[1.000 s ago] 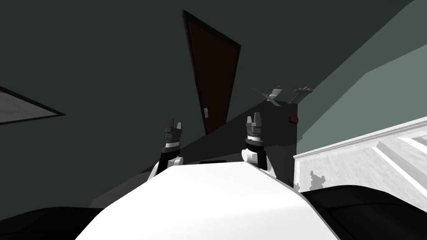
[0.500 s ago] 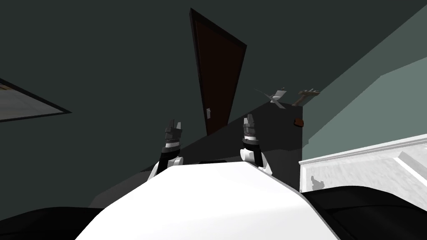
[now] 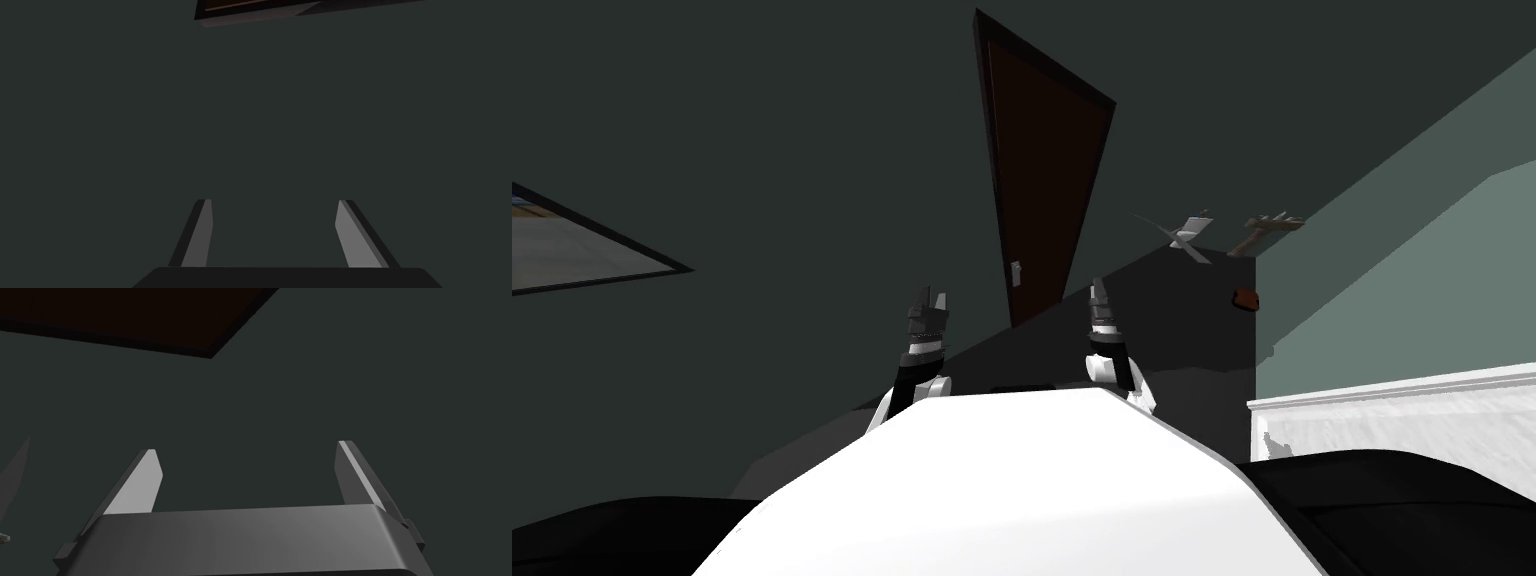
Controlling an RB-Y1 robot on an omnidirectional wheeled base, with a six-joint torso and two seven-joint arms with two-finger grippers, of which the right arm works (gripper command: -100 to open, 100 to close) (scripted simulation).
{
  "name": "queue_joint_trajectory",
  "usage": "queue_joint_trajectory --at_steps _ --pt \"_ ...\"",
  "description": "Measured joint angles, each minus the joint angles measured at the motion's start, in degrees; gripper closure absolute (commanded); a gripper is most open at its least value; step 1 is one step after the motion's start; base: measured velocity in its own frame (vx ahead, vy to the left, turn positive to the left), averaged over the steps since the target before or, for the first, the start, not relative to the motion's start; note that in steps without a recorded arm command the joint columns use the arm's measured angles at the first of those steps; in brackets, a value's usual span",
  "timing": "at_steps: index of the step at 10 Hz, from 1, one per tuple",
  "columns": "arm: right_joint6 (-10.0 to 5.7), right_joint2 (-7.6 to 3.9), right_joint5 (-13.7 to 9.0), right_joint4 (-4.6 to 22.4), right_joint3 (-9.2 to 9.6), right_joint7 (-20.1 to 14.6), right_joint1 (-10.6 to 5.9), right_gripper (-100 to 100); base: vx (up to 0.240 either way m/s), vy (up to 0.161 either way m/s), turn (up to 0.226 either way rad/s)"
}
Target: Pull the door open
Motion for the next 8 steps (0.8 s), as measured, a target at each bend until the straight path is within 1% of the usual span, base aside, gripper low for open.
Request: queue_joint_trajectory --at_steps 2,3,5,7,8 --pt "-0.26 -0.61 0.8 2.2 0.41 1.6 -0.8 -100 0.061 0.015 0.05" --pt "-0.4 -0.94 1.3 3.8 0.52 2.2 -1.57 -100 0.083 0.025 0.123" --pt "-0.24 -2.22 2.2 7.0 0.59 4.0 -3.33 -100 0.08 0.013 0.059" --pt "-0.13 -2.68 3.0 9.3 0.89 5.4 -4.38 -100 0.076 0.02 0.09" --pt "-0.43 -3.45 3.4 11.3 0.85 6.3 -5.34 -100 0.098 0.025 0.099"
